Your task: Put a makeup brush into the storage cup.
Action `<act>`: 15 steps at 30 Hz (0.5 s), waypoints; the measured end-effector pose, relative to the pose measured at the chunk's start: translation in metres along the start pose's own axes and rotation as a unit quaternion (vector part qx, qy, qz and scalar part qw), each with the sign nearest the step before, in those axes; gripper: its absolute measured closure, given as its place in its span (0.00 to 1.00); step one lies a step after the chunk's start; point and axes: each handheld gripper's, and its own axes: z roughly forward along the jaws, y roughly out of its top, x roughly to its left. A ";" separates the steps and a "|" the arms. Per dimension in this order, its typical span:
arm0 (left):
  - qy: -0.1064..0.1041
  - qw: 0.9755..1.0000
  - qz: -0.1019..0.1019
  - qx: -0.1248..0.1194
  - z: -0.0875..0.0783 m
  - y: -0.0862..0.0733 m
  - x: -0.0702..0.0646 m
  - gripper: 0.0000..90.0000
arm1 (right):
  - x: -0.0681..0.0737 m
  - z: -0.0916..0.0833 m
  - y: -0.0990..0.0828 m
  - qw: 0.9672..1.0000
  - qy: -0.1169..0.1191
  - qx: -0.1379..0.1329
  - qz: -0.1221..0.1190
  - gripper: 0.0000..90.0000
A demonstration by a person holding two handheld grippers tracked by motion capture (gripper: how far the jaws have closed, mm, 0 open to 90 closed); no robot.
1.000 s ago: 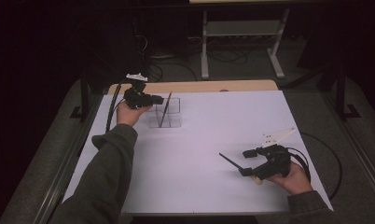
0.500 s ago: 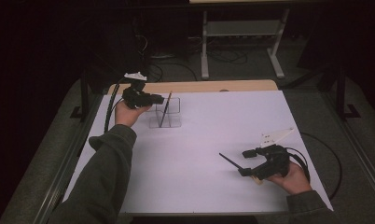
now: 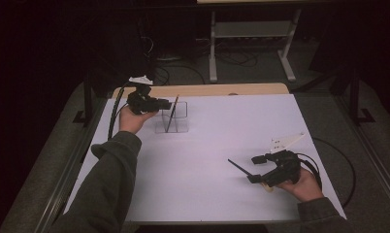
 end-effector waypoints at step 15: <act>-0.002 1.000 0.007 0.004 -0.007 -0.003 -0.003 0.75 | 0.001 -0.002 0.000 1.000 -0.006 -0.002 -0.001 0.25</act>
